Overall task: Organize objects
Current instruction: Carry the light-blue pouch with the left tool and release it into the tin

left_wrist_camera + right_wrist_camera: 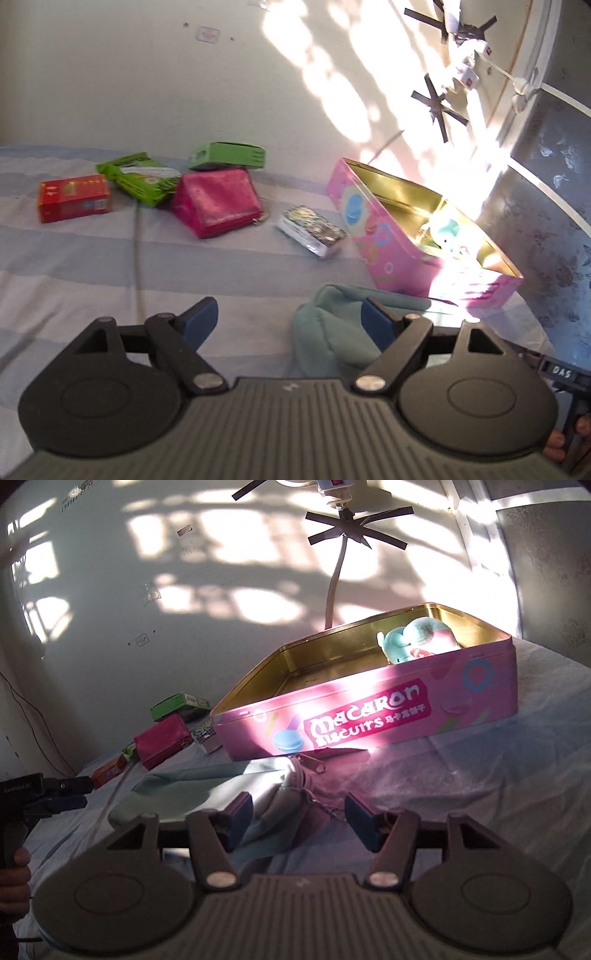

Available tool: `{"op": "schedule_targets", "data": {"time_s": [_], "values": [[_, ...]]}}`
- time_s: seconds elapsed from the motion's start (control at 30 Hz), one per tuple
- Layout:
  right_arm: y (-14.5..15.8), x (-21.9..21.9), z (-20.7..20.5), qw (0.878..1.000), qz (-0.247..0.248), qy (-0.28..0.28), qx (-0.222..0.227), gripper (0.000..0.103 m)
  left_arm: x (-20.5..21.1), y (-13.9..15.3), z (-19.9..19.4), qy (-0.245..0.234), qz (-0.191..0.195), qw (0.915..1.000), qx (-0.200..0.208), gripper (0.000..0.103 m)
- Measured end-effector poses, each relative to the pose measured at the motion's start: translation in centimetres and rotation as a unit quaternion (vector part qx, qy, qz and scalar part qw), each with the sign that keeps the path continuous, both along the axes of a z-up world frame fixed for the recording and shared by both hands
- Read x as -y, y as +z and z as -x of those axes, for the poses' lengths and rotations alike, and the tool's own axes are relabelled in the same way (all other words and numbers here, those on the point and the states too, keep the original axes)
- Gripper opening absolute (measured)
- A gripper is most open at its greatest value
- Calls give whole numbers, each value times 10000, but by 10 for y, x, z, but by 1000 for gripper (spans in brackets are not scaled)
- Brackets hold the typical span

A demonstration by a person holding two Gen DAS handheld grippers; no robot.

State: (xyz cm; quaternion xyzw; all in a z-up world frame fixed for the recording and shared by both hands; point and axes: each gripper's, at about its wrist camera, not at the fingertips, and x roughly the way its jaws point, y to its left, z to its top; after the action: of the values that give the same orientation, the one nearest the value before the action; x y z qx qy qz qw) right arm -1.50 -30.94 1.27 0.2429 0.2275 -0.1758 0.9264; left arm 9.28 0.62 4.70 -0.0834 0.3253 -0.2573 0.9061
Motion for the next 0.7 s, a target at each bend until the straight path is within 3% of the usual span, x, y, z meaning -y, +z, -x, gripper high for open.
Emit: {"op": "schedule_targets", "data": {"time_s": [0.17, 0.27, 0.3, 0.33, 0.4, 0.47, 0.57, 0.7], "values": [[-8, 2, -16, 9990, -284, 325, -67, 73, 43, -12, -14, -121, -565, 9979, -301, 81], [-15, -2, -25, 9979, -300, 560, -119, 68, 56, -28, -19, -192, -717, 9955, -589, 71], [-17, -4, -28, 9971, -346, 666, -141, 61, 57, -30, -17, -153, -697, 9962, -491, 69], [-18, -6, -30, 9972, -336, 644, -157, 61, 62, -30, -14, -182, -747, 9961, -441, 62], [-16, -13, -31, 9978, -90, 630, -199, 59, 67, -25, -9, -107, -898, 9952, -366, 60], [-9, -15, -27, 9976, 59, 671, -174, 49, 67, -17, -5, -54, -1022, 9942, -328, 57], [13, -22, -13, 9956, 361, 855, 163, 48, 56, 8, 11, -96, -902, 9958, -80, 57], [51, -22, 0, 9890, 849, 882, 831, 48, 59, 59, 15, -134, -545, 9968, 577, 57]]}}
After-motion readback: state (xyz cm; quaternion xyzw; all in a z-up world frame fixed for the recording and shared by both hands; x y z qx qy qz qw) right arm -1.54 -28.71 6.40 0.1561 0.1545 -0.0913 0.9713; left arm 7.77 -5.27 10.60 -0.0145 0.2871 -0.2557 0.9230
